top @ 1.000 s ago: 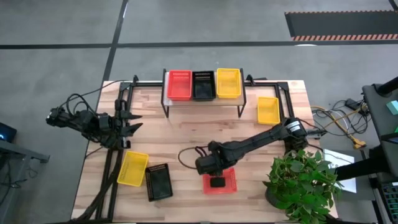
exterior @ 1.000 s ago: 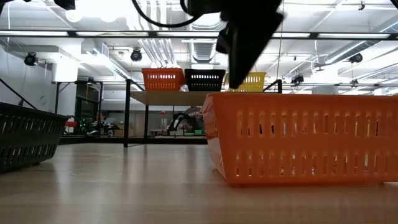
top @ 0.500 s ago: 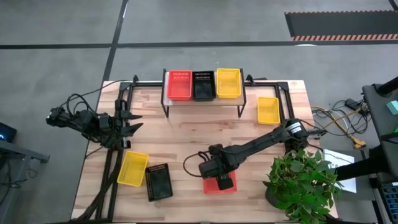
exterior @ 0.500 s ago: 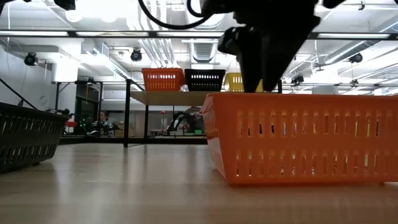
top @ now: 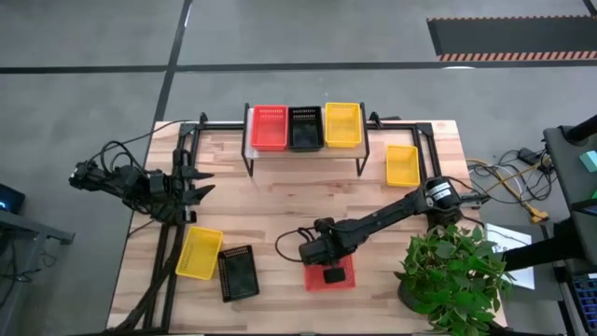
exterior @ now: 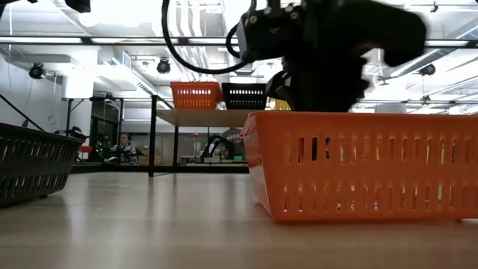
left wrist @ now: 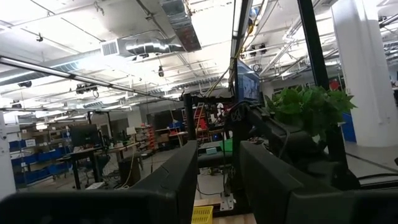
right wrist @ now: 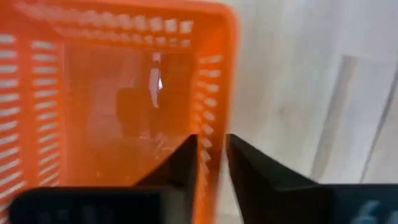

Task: Stack baskets on shelf by color
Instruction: Stack the orange basket into the stacked orange basket on the shelf

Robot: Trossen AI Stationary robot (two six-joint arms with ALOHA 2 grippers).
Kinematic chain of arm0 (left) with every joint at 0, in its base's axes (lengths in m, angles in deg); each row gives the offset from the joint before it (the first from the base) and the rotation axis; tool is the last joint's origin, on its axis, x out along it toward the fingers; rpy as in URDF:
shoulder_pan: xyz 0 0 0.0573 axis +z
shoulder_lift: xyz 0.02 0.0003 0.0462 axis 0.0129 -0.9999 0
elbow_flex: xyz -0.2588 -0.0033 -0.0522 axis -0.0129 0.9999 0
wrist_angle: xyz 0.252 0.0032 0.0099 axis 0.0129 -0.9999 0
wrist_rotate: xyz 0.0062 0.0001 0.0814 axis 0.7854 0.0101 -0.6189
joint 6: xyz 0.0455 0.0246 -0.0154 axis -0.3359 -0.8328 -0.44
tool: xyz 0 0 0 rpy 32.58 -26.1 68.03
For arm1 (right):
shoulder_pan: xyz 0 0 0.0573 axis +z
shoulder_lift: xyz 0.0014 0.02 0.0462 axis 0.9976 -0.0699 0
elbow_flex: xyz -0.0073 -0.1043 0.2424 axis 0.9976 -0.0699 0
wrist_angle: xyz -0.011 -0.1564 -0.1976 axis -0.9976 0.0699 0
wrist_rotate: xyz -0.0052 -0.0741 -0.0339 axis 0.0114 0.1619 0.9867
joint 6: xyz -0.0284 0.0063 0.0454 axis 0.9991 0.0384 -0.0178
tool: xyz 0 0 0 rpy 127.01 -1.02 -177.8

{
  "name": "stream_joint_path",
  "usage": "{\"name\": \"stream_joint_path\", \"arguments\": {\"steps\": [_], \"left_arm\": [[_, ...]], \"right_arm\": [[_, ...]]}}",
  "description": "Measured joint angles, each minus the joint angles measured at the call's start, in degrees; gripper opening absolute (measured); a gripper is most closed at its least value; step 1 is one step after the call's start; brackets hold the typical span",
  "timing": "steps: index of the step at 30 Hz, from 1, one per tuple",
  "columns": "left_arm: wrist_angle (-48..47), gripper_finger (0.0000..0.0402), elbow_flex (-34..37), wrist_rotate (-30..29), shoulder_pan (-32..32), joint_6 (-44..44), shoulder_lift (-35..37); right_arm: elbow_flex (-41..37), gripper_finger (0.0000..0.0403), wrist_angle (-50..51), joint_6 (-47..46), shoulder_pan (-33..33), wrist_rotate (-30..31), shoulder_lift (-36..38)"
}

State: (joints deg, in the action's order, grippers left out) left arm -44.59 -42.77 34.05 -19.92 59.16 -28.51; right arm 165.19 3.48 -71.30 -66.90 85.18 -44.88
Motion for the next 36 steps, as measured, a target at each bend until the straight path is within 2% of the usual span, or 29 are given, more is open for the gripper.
{"name": "stream_joint_path", "arguments": {"steps": [2,3,8,12,15,17,23,27,30,36], "left_arm": [[0.0,0.0105,0.0,0.0,0.0,0.0,0.0],[0.0,0.0105,0.0,0.0,0.0,0.0,0.0],[0.2,0.0105,0.0,0.0,0.0,0.0,0.0],[0.2,0.0105,0.0,0.0,0.0,0.0,0.0],[0.1,0.0105,0.1,0.0,0.0,0.0,0.0],[0.1,0.0105,0.2,0.0,0.0,0.0,0.0],[0.0,0.0105,0.3,0.0,0.0,0.0,0.0],[0.0,0.0105,0.3,0.0,0.0,-0.2,0.0],[0.1,0.0105,0.3,0.0,0.0,-0.5,0.1],[-0.1,0.0105,0.4,0.0,0.0,-0.7,0.4]], "right_arm": [[0.5,0.0031,-0.1,-0.1,-0.5,0.0,0.0],[0.9,0.0021,-0.3,-0.1,-0.7,0.1,0.0],[4.7,0.0011,-0.6,-3.3,-2.4,0.3,0.0],[10.8,0.0010,0.0,-7.5,-4.3,6.7,0.1],[16.6,0.0010,2.3,-13.7,-5.9,15.1,0.5],[21.8,0.0010,5.8,-17.1,-7.7,17.2,0.7],[37.7,0.0011,14.3,-31.6,-14.9,17.6,0.7],[45.2,0.0011,16.6,-33.4,-20.7,17.4,0.8],[44.9,0.0012,11.8,-35.2,-25.2,16.9,1.9],[44.9,0.0012,5.0,-40.0,-34.0,11.5,1.1]]}}
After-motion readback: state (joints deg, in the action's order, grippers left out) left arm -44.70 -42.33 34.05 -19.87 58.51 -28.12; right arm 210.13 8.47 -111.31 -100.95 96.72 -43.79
